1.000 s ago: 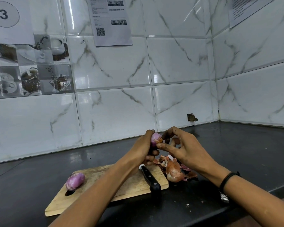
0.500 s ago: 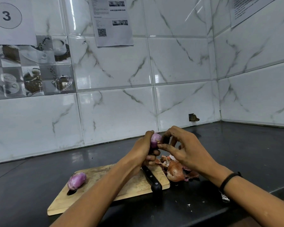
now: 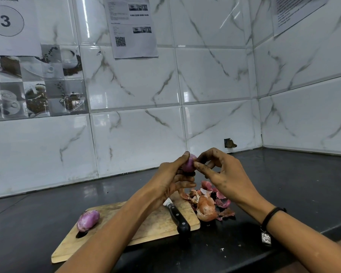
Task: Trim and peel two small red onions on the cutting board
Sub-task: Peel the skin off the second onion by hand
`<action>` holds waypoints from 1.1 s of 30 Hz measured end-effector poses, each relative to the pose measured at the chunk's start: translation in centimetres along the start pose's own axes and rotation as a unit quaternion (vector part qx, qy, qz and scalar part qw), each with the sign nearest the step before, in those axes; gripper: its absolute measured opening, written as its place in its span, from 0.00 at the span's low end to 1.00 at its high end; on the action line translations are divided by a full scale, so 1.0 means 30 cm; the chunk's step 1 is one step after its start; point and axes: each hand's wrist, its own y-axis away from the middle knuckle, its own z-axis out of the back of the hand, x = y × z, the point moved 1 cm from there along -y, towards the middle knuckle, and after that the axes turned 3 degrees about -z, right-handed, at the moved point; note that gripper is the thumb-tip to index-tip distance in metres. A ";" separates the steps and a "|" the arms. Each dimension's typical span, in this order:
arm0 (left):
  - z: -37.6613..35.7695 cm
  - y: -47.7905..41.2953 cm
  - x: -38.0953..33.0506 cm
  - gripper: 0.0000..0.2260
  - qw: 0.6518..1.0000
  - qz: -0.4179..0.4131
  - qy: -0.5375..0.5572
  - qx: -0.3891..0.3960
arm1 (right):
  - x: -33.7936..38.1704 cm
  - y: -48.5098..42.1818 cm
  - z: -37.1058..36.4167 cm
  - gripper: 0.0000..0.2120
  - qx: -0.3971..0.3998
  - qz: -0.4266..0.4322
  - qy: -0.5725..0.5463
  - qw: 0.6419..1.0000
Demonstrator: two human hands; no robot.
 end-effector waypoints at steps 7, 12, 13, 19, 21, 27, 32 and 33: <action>0.005 0.010 0.000 0.23 1.000 0.014 0.007 0.021 | 0.013 0.001 0.010 0.06 -0.012 0.006 0.012 1.000; 0.005 0.014 0.001 0.26 0.998 0.025 0.019 0.059 | 0.012 0.001 0.012 0.05 -0.023 -0.013 0.016 1.000; 0.007 0.013 0.004 0.27 0.997 0.024 0.015 0.066 | 0.010 0.002 0.013 0.05 -0.026 -0.016 0.020 0.999; 0.040 -0.008 0.016 0.23 0.997 -0.041 0.000 0.060 | 0.003 0.002 0.005 0.04 -0.009 -0.046 0.011 0.999; 0.042 -0.007 0.014 0.22 0.995 -0.074 -0.025 0.059 | -0.001 0.001 0.001 0.06 0.008 -0.068 0.000 0.998; 0.048 -0.005 0.011 0.14 0.976 -0.162 -0.148 -0.007 | 0.005 0.002 -0.005 0.09 0.062 -0.129 -0.070 0.987; 0.045 -0.006 0.011 0.16 0.966 -0.192 -0.173 -0.022 | -0.002 -0.007 -0.012 0.13 0.101 -0.179 -0.114 0.972; 0.045 -0.009 0.010 0.16 0.963 -0.200 -0.180 -0.026 | -0.005 -0.007 -0.014 0.14 0.107 -0.188 -0.118 0.969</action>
